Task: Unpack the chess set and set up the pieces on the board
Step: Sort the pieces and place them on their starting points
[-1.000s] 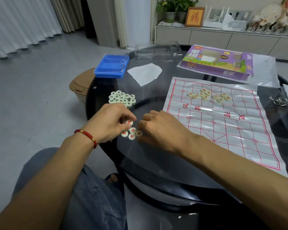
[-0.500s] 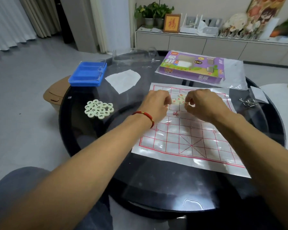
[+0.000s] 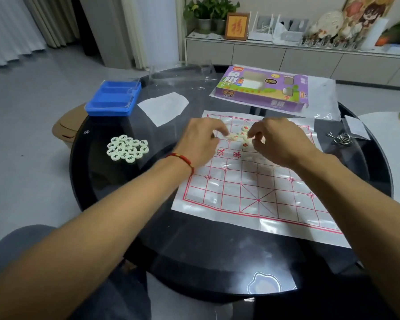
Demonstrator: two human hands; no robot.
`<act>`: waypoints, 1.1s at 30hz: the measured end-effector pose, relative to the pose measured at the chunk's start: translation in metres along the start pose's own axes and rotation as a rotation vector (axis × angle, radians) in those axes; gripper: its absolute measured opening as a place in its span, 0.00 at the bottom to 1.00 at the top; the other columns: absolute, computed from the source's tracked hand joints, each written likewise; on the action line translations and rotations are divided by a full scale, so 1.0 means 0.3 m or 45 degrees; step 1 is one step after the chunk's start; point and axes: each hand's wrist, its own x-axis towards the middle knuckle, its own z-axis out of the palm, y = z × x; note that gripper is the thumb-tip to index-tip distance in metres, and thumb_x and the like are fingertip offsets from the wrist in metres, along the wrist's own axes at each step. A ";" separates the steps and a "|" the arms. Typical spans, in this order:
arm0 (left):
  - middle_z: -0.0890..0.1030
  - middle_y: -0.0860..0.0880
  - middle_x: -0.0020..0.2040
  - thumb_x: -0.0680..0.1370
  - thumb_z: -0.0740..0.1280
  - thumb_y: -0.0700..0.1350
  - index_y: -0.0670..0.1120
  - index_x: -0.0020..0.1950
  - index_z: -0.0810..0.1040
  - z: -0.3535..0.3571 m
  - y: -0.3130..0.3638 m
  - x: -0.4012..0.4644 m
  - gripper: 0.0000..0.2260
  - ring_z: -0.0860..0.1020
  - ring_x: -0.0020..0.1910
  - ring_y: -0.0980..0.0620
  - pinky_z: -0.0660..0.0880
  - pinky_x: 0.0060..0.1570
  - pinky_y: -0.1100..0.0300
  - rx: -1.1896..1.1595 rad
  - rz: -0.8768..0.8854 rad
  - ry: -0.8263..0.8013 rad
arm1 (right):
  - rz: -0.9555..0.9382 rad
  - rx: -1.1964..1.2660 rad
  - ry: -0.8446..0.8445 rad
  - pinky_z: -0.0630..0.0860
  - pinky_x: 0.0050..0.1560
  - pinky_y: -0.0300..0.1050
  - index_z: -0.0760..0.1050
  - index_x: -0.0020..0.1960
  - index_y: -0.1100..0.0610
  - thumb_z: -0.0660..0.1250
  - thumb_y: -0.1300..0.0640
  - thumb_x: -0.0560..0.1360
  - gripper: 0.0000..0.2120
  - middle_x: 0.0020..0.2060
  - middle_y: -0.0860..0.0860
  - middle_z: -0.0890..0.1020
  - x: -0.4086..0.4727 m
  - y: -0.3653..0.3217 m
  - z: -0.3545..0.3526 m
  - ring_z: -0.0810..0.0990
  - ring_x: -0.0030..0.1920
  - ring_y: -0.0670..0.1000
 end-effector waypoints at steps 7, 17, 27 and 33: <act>0.83 0.58 0.45 0.75 0.73 0.40 0.55 0.51 0.85 -0.345 -0.225 -0.312 0.10 0.79 0.43 0.60 0.75 0.49 0.67 0.173 -0.185 -0.136 | -0.593 0.146 -0.052 0.81 0.52 0.48 0.80 0.63 0.52 0.69 0.51 0.79 0.13 0.57 0.51 0.82 -0.084 -0.362 -0.010 0.81 0.53 0.52; 0.74 0.59 0.56 0.75 0.73 0.51 0.58 0.69 0.75 -0.362 -0.349 -0.511 0.23 0.74 0.52 0.61 0.74 0.49 0.65 0.098 -0.201 -0.351 | -0.766 0.149 -0.101 0.69 0.47 0.49 0.75 0.63 0.56 0.67 0.38 0.76 0.25 0.52 0.53 0.79 -0.136 -0.669 0.124 0.76 0.51 0.56; 0.70 0.59 0.48 0.76 0.73 0.52 0.57 0.64 0.79 -0.338 -0.313 -0.509 0.17 0.71 0.44 0.63 0.66 0.41 0.69 0.218 -0.186 -0.308 | -0.698 0.386 -0.143 0.71 0.45 0.46 0.78 0.57 0.58 0.69 0.53 0.77 0.11 0.47 0.53 0.78 -0.130 -0.643 0.134 0.77 0.48 0.55; 0.74 0.56 0.47 0.78 0.71 0.50 0.56 0.59 0.83 -0.332 -0.296 -0.501 0.10 0.74 0.46 0.57 0.75 0.50 0.56 0.272 -0.178 -0.238 | -0.693 0.391 -0.127 0.75 0.46 0.53 0.78 0.55 0.59 0.66 0.60 0.78 0.07 0.46 0.54 0.79 -0.127 -0.636 0.142 0.77 0.47 0.57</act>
